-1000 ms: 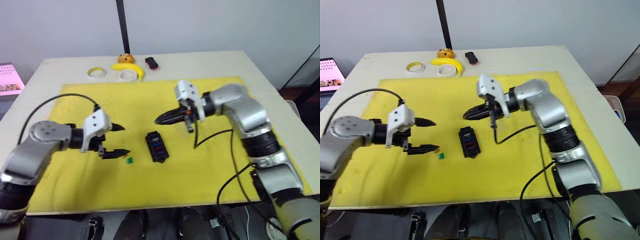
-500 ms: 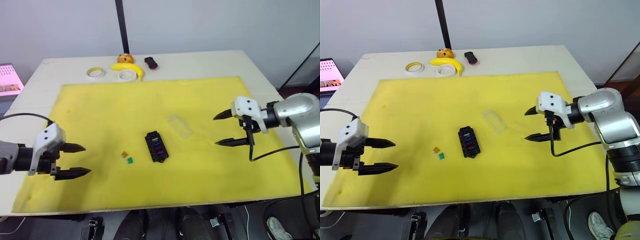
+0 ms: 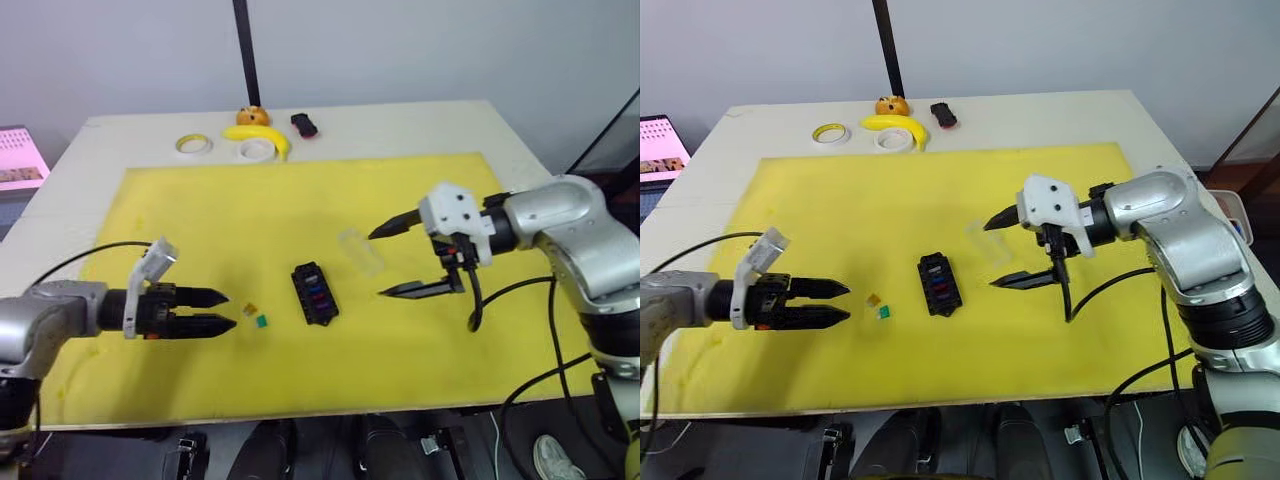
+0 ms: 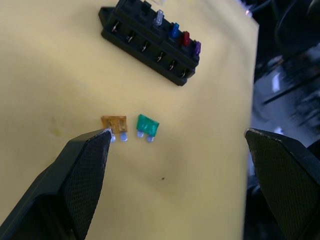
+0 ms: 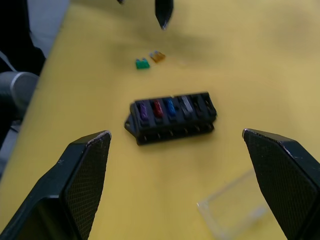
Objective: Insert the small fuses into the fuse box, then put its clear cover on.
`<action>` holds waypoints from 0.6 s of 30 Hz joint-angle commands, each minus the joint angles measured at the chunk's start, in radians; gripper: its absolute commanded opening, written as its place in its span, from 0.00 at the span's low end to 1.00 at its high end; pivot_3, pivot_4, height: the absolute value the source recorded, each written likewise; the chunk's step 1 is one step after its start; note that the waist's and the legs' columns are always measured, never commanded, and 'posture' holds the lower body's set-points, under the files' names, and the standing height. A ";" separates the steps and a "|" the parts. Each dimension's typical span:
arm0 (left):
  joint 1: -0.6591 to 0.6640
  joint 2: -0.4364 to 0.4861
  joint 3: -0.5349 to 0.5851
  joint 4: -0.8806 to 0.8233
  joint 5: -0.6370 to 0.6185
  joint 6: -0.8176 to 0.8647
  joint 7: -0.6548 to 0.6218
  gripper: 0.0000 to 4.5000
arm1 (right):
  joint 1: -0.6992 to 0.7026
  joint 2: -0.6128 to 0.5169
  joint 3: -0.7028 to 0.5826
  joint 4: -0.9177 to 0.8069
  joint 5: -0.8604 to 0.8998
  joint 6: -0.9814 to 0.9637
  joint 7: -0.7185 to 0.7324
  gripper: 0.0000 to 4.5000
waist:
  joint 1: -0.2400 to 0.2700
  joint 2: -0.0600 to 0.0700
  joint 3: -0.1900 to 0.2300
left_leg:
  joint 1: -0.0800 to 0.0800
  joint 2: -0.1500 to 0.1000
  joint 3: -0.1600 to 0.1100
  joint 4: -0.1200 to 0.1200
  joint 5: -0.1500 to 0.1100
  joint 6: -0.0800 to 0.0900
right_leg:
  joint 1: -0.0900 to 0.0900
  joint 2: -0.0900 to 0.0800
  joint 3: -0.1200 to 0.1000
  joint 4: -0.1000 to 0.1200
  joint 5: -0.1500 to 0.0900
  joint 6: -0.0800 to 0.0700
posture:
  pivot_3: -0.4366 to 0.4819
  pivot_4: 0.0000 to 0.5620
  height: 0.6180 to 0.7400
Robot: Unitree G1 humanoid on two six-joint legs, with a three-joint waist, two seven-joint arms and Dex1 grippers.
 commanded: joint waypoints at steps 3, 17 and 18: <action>-0.074 -0.051 -0.033 0.156 -0.026 0.100 0.007 1.00 | -0.029 0.009 0.001 -0.079 0.035 0.036 -0.032 0.99 | -0.001 0.000 0.000 | 0.000 0.000 0.000 0.000 0.000 0.000 | 0.000 0.000 0.000 0.000 0.000 0.000 | 0.48 0.27 1.00; -0.104 -0.136 -0.115 0.254 0.011 0.137 0.019 1.00 | -0.016 0.000 0.017 -0.110 0.034 0.057 -0.075 0.99 | 0.002 0.000 -0.001 | 0.000 -0.001 0.000 0.000 0.000 0.000 | 0.000 -0.002 0.000 0.000 0.000 0.000 | 0.48 0.27 1.00; -0.105 -0.141 -0.115 0.259 0.012 0.138 0.020 0.94 | -0.015 0.000 0.017 -0.111 0.034 0.058 -0.077 1.00 | 0.002 0.000 -0.001 | 0.000 -0.001 0.000 0.000 0.000 0.000 | 0.000 -0.002 0.000 0.000 0.000 0.000 | 0.48 0.27 1.00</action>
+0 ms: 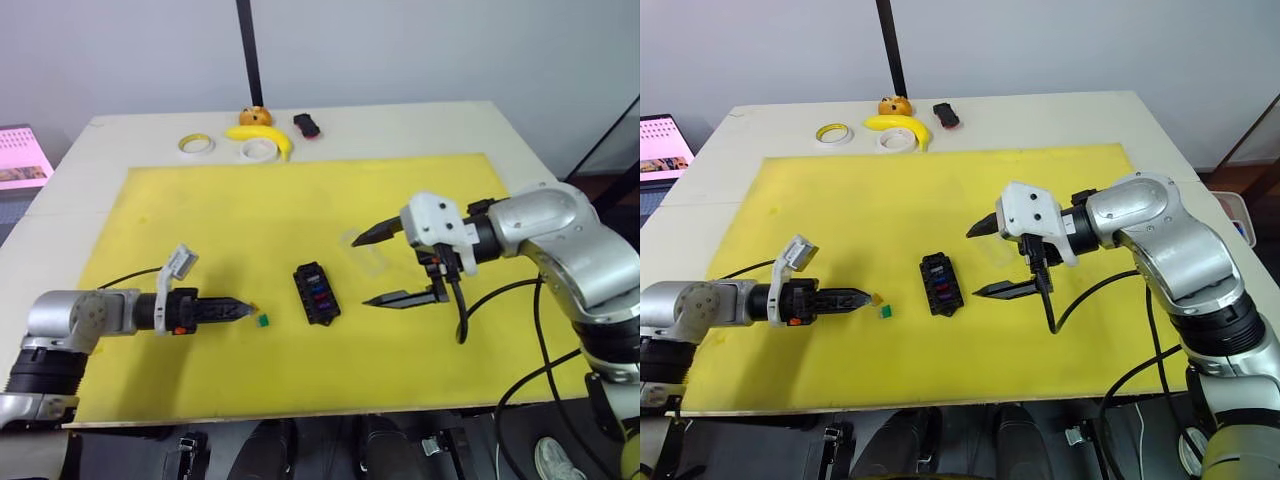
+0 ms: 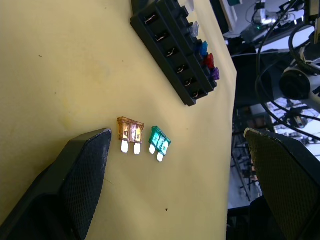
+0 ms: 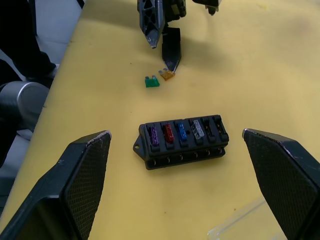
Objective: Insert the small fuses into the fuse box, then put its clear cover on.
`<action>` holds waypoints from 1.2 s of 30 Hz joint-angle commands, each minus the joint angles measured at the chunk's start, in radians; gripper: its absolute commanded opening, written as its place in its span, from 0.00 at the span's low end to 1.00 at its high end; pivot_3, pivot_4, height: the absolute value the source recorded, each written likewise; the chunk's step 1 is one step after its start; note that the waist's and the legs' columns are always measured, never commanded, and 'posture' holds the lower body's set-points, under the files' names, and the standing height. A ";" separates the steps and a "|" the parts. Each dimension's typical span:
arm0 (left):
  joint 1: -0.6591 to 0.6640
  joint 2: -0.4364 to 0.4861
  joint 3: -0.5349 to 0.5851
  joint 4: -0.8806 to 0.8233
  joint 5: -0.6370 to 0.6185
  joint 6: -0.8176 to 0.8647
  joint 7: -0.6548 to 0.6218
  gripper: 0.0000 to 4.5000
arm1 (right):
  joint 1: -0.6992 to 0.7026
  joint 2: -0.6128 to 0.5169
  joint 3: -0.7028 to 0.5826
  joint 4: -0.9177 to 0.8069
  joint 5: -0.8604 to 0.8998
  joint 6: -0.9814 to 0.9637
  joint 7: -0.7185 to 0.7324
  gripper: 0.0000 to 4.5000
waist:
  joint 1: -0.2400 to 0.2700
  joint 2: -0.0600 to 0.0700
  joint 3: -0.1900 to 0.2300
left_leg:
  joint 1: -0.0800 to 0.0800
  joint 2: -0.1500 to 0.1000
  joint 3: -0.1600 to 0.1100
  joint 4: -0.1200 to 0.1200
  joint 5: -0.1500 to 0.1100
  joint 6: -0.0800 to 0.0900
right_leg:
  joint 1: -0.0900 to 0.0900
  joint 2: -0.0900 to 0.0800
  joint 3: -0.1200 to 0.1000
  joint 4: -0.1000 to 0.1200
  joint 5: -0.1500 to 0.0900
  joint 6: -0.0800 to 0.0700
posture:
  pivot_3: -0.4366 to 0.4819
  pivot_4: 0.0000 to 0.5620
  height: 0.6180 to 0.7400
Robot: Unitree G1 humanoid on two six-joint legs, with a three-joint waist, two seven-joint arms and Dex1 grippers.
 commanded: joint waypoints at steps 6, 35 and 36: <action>0.009 -0.031 -0.040 0.031 0.034 -0.011 0.005 0.35 | -0.004 -0.010 -0.006 -0.029 0.007 0.001 -0.017 1.00 | -0.001 0.000 0.000 | 0.000 0.000 0.000 0.000 0.000 0.000 | 0.000 0.000 0.000 0.000 0.000 0.000 | 0.48 0.27 1.00; 0.015 -0.019 0.058 0.081 0.031 -0.065 0.044 0.01 | 0.013 0.001 0.012 -0.053 0.022 0.012 -0.056 1.00 | -0.005 0.001 -0.001 | 0.001 0.000 0.000 0.000 0.000 0.000 | 0.000 0.000 0.000 0.000 0.000 0.000 | 0.48 0.27 1.00; 0.009 -0.009 0.085 0.061 0.018 -0.068 0.043 0.01 | 0.012 0.003 0.011 -0.053 0.029 0.022 -0.057 1.00 | -0.006 0.001 -0.001 | 0.001 0.001 0.000 0.000 0.000 0.000 | 0.000 0.000 0.000 0.000 0.000 0.000 | 0.48 0.27 1.00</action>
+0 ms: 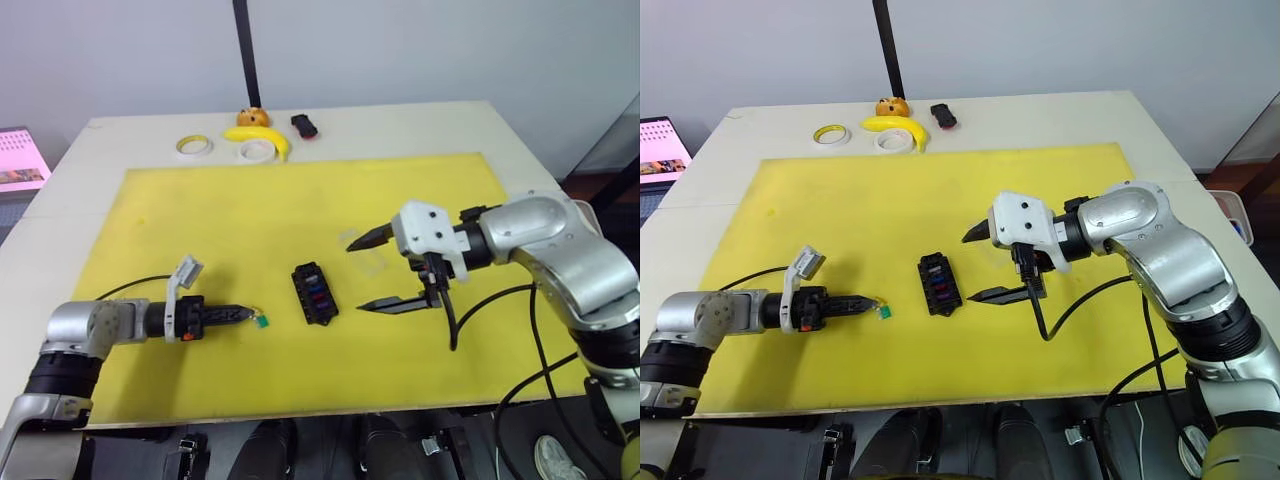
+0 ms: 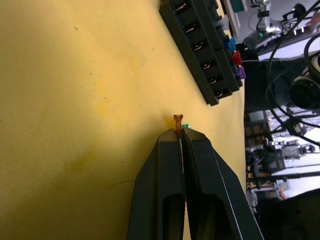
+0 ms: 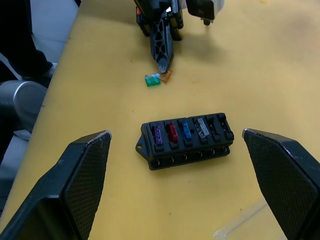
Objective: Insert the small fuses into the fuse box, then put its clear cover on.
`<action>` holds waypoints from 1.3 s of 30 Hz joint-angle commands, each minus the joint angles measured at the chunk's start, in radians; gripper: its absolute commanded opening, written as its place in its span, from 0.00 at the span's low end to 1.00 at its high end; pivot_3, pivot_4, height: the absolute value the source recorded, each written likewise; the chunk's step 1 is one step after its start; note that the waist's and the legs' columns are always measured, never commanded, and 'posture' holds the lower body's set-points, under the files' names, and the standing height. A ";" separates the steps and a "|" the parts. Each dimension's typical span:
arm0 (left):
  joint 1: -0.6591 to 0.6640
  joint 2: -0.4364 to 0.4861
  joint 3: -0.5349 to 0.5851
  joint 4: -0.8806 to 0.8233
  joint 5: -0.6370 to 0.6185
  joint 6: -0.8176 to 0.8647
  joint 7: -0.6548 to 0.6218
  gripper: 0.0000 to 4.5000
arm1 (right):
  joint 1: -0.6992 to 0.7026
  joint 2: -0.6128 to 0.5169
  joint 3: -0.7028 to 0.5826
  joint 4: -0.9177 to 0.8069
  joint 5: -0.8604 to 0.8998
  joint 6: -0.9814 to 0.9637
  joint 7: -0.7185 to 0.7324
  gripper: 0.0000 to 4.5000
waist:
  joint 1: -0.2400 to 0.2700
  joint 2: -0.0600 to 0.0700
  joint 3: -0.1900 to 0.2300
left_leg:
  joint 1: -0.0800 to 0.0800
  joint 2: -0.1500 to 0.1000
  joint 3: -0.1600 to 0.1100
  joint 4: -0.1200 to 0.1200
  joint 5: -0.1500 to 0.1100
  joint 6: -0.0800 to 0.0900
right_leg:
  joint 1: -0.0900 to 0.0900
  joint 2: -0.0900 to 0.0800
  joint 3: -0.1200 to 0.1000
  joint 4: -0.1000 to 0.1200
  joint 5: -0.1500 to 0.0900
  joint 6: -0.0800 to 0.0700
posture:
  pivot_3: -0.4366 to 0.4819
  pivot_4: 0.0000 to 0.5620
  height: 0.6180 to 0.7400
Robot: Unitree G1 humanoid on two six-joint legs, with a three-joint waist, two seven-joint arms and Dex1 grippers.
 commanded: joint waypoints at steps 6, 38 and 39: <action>-0.025 0.075 0.202 -0.205 -0.116 0.002 0.026 0.01 | -0.064 0.076 -0.012 0.020 0.135 0.241 -0.054 1.00 | 0.001 -0.001 0.001 | 0.000 0.000 0.000 0.000 0.000 0.000 | -0.001 0.000 0.000 0.000 0.000 0.000 | 0.48 0.27 1.00; -0.170 0.041 0.090 -0.478 -0.173 -0.129 0.069 0.00 | -0.368 0.346 0.023 0.250 0.312 0.610 -0.212 0.59 | -0.003 -0.001 0.001 | -0.001 0.000 0.000 -0.001 0.000 0.000 | -0.002 0.001 0.000 0.000 0.000 0.000 | 0.48 0.27 1.00; -0.170 0.040 0.091 -0.478 -0.174 -0.129 0.070 0.00 | -0.369 0.345 0.028 0.251 0.311 0.608 -0.211 0.59 | -0.003 -0.001 0.001 | -0.001 0.000 0.000 -0.001 0.000 0.000 | -0.002 0.001 0.000 0.000 0.000 0.000 | 0.48 0.27 1.00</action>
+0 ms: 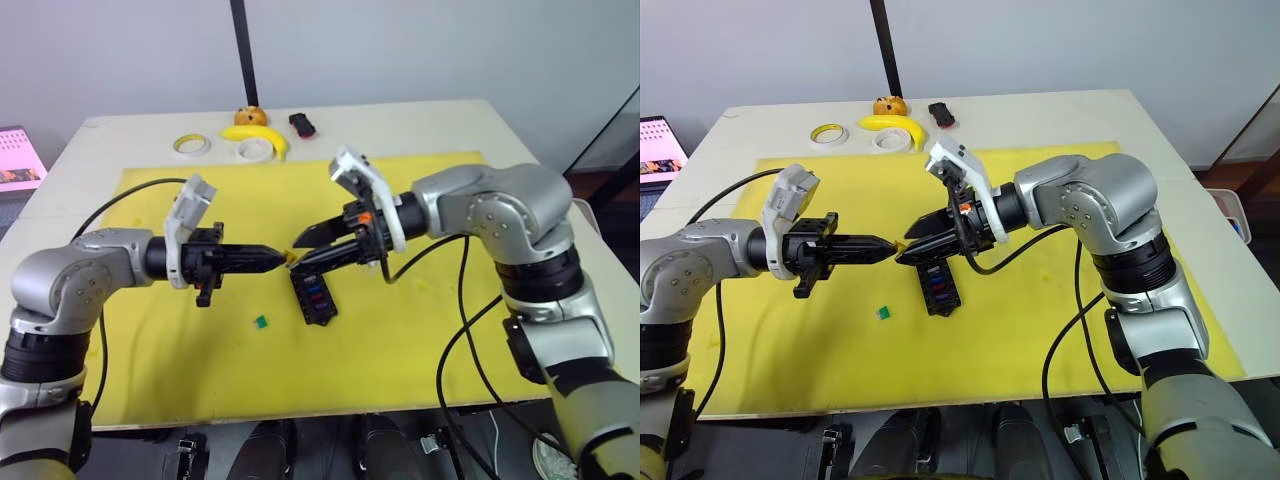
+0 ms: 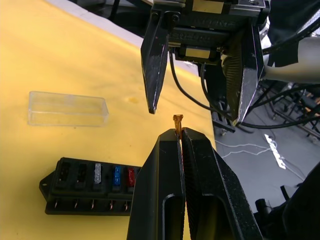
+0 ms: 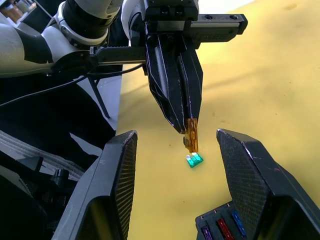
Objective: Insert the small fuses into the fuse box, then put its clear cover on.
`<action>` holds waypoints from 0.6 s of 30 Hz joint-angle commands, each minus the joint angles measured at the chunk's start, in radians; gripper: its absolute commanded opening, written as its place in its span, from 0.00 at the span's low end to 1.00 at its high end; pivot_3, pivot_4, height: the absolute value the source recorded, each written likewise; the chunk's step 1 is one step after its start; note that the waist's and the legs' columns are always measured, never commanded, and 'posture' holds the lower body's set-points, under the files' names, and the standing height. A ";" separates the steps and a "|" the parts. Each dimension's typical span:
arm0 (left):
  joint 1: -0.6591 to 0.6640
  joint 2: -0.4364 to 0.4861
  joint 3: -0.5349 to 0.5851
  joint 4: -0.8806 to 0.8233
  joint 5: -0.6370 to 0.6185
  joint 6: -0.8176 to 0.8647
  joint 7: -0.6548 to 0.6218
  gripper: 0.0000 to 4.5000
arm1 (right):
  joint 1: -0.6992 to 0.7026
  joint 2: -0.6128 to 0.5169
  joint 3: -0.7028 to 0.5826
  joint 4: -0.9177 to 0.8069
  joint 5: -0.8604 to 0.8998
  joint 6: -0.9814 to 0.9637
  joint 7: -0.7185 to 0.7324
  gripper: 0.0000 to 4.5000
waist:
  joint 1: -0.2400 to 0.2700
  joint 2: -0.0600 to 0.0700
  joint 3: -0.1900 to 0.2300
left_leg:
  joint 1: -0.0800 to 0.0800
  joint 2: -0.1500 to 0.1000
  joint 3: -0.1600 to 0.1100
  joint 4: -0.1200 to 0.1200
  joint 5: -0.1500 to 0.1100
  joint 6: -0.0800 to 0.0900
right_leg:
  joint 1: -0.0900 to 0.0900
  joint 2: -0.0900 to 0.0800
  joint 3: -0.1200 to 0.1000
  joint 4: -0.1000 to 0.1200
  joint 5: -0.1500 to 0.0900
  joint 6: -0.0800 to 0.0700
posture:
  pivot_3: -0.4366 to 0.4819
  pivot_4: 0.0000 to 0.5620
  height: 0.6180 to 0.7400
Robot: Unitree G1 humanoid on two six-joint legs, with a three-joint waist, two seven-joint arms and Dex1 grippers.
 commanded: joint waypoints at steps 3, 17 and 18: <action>-0.018 0.005 0.016 -0.012 -0.013 -0.018 -0.002 0.00 | -0.026 -0.002 0.015 -0.016 -0.003 -0.027 0.006 0.59 | 0.001 0.000 0.000 | 0.000 0.000 0.000 0.000 0.000 0.000 | 0.000 0.000 0.000 0.000 0.000 0.000 | 0.48 0.27 1.00; 0.015 0.009 0.008 -0.025 0.000 -0.032 0.006 0.00 | -0.030 -0.006 0.028 -0.009 -0.006 -0.046 0.019 0.01 | 0.000 0.000 0.000 | 0.000 0.000 0.000 0.000 0.000 0.000 | 0.000 0.000 0.000 0.000 0.000 0.000 | 0.48 0.27 1.00; 0.018 0.016 0.001 -0.025 0.013 -0.043 0.003 0.00 | -0.030 -0.009 0.030 -0.013 -0.008 -0.048 0.020 0.01 | 0.000 0.000 0.000 | 0.000 0.000 0.000 0.000 0.000 0.000 | 0.000 0.000 0.000 0.000 0.000 0.000 | 0.48 0.27 1.00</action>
